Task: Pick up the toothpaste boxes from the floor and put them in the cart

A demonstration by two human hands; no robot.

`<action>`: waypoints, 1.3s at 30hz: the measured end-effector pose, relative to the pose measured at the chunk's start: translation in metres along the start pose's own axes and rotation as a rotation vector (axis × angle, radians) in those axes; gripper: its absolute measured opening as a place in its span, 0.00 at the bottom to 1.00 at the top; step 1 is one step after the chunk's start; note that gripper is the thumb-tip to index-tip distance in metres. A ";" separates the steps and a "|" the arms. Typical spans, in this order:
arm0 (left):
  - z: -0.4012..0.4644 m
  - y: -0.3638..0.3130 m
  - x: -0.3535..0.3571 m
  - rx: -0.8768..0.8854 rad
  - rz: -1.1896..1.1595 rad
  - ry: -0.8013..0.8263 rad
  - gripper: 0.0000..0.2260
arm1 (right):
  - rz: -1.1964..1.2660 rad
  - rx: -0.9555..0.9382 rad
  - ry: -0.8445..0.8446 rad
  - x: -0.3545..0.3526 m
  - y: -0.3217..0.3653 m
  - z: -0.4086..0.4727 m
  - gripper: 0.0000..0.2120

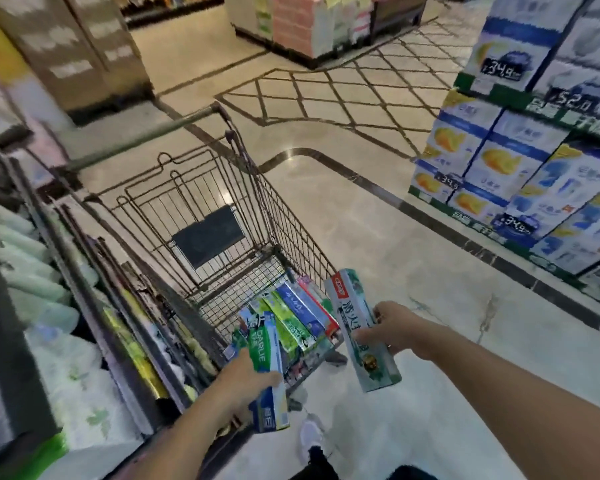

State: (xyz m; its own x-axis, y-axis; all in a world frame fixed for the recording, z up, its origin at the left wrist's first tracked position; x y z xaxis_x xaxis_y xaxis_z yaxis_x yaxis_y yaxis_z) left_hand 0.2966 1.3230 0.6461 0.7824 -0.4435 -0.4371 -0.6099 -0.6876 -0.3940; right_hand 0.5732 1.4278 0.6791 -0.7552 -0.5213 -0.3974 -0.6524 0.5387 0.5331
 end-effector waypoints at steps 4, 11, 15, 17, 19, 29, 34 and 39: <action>0.019 0.002 -0.018 -0.041 -0.035 0.010 0.48 | -0.099 -0.017 -0.008 0.005 0.036 0.041 0.18; 0.057 0.022 -0.015 -0.093 -0.243 -0.024 0.48 | -0.333 -0.054 0.072 0.052 0.072 0.125 0.13; 0.058 0.030 -0.013 -0.194 -0.306 -0.034 0.50 | -0.439 -0.078 0.175 0.092 0.081 0.169 0.15; 0.060 0.034 -0.008 -0.231 -0.321 -0.049 0.47 | -0.497 -0.071 0.222 0.111 0.083 0.188 0.13; 0.064 0.038 -0.004 -0.260 -0.371 -0.077 0.46 | -0.525 -0.071 0.236 0.123 0.086 0.204 0.12; 0.097 0.036 0.012 -0.352 -0.497 -0.110 0.39 | -0.704 -0.168 0.247 0.136 0.089 0.242 0.12; 0.127 0.003 -0.015 -0.301 -0.290 -0.162 0.45 | -0.772 -0.222 0.290 0.116 0.087 0.240 0.13; 0.167 -0.024 -0.032 -0.298 -0.161 -0.197 0.44 | -0.713 -0.263 0.244 0.074 0.088 0.235 0.23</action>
State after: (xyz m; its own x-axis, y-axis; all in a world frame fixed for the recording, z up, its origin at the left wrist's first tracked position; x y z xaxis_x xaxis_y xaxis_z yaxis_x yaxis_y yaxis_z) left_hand 0.2648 1.4501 0.5345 0.8086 -0.2172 -0.5467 -0.3951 -0.8890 -0.2312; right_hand 0.4447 1.5926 0.5210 -0.1065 -0.8281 -0.5503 -0.9135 -0.1371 0.3831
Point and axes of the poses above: each hand's wrist, its own z-axis towards the middle knuckle, its own x-axis out of the palm, y = z × x, the point moved 10 cm from there along z, towards the middle knuckle, and after that the axes turned 4 degrees about z, right-handed, at the moved point
